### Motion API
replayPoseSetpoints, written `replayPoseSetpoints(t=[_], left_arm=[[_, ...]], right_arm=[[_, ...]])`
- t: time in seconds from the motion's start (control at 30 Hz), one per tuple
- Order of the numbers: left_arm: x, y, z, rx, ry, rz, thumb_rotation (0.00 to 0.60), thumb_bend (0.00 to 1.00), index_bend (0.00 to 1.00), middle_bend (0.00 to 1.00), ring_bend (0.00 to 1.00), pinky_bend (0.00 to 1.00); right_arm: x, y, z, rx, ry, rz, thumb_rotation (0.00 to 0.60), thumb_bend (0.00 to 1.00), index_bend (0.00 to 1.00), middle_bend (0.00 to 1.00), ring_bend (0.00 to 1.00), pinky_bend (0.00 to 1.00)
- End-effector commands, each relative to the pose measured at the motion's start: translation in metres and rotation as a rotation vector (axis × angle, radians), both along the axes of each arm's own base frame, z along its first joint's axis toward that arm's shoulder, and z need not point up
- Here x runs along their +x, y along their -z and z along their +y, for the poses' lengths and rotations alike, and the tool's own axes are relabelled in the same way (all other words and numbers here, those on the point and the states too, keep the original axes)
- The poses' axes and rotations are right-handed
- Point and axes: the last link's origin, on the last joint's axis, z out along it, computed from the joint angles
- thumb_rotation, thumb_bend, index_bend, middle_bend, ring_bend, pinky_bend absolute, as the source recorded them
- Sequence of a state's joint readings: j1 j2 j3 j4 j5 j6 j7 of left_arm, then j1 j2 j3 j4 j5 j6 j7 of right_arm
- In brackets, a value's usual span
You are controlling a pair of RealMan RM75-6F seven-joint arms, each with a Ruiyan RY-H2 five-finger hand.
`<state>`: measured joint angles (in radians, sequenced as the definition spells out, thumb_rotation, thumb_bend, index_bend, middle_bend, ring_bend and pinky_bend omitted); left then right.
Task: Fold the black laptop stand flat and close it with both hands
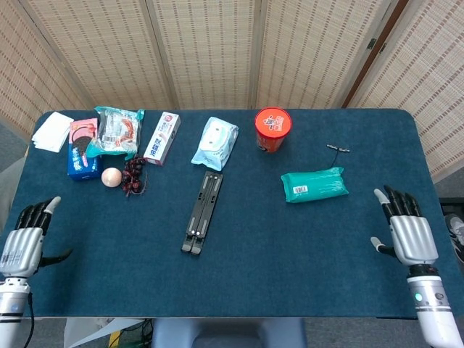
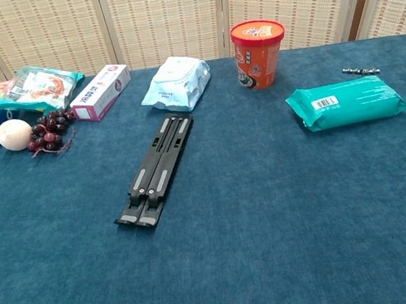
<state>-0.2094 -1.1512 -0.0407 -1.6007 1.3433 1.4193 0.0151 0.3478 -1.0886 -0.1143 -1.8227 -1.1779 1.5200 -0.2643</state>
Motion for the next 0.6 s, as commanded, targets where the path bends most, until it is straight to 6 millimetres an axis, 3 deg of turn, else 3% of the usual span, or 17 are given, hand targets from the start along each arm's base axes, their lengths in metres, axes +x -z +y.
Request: replayPoseSetpoints(t=[0.03,0.6], left_arm=[[-0.003,-0.004,-0.017,0.013,-0.018,0.019,0.600,0.12,0.00,0.09,0.06,0.05],[0.012,0.002,-0.035,0.003,0.000,0.018,0.600,0.12,0.00,0.09,0.06,0.05]], right_arm=[[-0.005,-0.004,0.013,-0.002,0.010,-0.007,0.600,0.11,0.00,0.00,0.00,0.00],[0.000,-0.015,0.032,-0.025,-0.033,-0.007,0.600,0.09,0.00,0.00,0.00,0.00]])
